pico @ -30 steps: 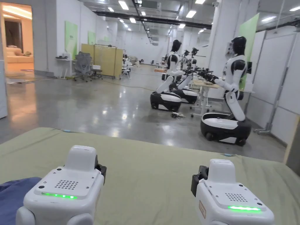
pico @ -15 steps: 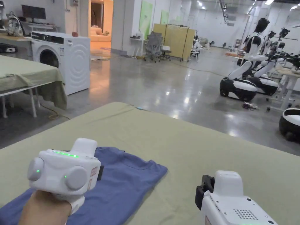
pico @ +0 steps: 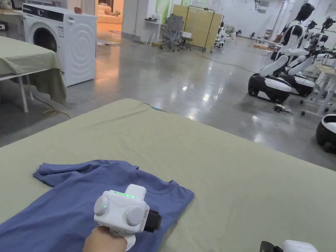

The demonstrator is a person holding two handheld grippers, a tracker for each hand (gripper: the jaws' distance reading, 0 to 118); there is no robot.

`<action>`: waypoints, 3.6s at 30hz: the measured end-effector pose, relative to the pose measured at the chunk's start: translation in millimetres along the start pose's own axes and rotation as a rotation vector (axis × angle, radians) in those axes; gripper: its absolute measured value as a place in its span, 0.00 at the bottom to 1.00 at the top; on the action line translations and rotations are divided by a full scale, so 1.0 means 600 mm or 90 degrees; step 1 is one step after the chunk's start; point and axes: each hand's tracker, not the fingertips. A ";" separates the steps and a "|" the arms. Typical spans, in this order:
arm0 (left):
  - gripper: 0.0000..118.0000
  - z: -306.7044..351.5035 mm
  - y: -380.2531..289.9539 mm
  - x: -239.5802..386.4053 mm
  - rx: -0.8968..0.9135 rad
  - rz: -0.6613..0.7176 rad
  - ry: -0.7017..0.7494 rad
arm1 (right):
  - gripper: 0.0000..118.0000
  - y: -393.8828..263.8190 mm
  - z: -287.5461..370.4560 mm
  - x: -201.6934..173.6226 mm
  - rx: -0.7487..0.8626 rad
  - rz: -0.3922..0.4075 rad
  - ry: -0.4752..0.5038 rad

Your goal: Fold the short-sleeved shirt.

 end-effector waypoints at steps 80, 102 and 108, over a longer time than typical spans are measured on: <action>0.38 0.113 -0.046 0.182 0.036 -0.126 -0.030 | 0.05 -0.081 0.185 0.280 0.039 -0.127 -0.082; 0.03 0.135 -0.054 0.285 0.061 -0.236 -0.018 | 0.81 -0.208 -0.022 0.667 -0.186 -0.180 -0.161; 0.03 0.161 -0.040 0.287 0.076 -0.236 -0.007 | 0.81 -0.224 -0.096 0.655 -0.242 -0.145 -0.101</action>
